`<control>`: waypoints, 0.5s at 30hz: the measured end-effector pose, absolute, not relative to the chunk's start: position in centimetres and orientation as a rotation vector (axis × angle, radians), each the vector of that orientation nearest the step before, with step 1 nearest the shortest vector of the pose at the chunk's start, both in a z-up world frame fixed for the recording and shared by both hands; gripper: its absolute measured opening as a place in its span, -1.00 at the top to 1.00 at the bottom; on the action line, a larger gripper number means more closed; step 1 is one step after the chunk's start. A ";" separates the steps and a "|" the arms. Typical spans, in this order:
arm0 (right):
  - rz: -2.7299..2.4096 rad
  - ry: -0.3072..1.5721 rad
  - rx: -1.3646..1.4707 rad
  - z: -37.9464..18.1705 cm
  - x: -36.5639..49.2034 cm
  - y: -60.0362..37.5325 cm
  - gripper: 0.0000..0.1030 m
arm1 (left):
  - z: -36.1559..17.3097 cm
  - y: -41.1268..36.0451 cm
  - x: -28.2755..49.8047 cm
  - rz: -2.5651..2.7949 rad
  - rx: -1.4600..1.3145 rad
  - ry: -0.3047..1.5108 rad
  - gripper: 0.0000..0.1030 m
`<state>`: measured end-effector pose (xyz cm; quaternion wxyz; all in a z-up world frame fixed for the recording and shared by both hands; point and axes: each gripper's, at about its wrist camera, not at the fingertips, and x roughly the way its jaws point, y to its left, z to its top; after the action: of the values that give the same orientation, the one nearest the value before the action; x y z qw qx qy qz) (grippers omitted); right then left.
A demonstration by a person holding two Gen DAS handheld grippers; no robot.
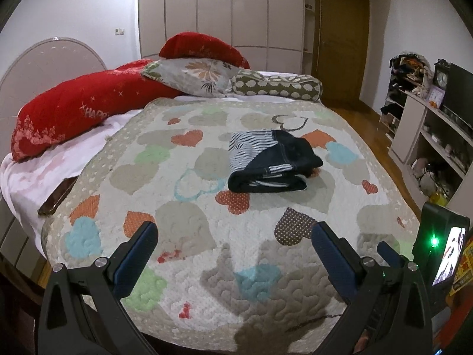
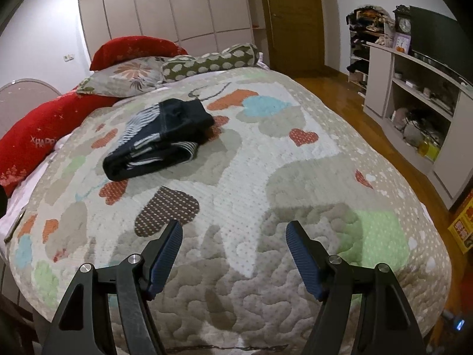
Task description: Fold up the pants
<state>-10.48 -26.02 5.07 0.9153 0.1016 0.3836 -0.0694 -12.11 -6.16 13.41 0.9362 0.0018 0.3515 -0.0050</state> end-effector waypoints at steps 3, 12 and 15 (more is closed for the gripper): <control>-0.143 0.805 0.209 4.8 -10.4 -25.9 -0.49 | 13.2 -5.9 -12.0 -0.003 -0.006 0.736 -1.00; -0.125 0.816 0.165 4.4 -10.3 -24.8 -0.49 | 12.4 -5.7 -11.5 0.007 -0.007 0.772 -1.00; -0.123 0.827 0.163 4.2 -10.2 -24.7 -0.49 | 12.2 -5.6 -11.4 0.007 -0.012 0.784 -1.00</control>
<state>-10.23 -24.65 4.22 0.9107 0.0792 0.4009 -0.0597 -11.40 -5.61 12.20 0.9241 -0.0059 0.3822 0.0035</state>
